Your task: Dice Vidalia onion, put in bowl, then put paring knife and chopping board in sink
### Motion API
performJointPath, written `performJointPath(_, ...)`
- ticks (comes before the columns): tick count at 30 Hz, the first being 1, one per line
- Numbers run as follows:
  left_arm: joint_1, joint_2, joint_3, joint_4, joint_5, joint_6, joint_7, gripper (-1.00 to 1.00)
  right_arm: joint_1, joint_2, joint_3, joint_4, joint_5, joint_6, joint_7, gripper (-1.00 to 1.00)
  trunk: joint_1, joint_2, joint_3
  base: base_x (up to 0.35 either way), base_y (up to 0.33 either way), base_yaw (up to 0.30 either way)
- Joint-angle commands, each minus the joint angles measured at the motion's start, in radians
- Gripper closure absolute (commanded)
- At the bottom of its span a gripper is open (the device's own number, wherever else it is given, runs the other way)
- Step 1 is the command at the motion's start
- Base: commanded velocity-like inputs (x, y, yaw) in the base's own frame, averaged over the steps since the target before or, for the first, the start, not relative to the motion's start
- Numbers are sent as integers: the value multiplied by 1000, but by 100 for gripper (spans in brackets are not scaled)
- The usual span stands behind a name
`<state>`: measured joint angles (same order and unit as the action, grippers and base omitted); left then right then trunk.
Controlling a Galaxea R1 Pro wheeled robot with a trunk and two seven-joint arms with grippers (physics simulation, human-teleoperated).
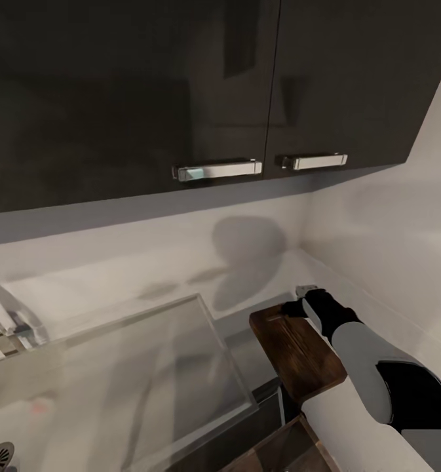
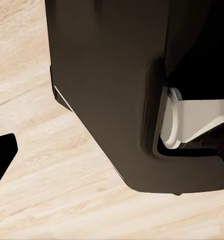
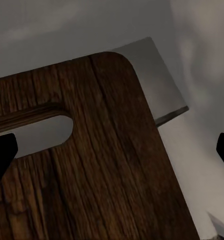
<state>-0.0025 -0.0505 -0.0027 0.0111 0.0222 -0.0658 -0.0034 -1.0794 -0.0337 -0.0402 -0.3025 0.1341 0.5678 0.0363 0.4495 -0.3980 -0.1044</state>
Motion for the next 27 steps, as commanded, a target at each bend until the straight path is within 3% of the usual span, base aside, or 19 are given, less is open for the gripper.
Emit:
performJointPath(1, -1, 0, 0, 1, 2, -5, 0, -100, -1, -1, -4, -1, 10, 5, 6, -100, 1, -2, -4, 0, 0, 0)
performJointPath(10, -1, 0, -2, 1, 2, -5, 0, -100, -1, -15, -4, -21, 10, -5, 17, -100, 1, -2, -18, 0, 0, 0)
performJointPath(27, -1, 0, -1, 1, 2, -5, 1, -100, -1, -17, -5, -50, 10, -6, 60, -100, 1, -2, -46, 0, 0, 0)
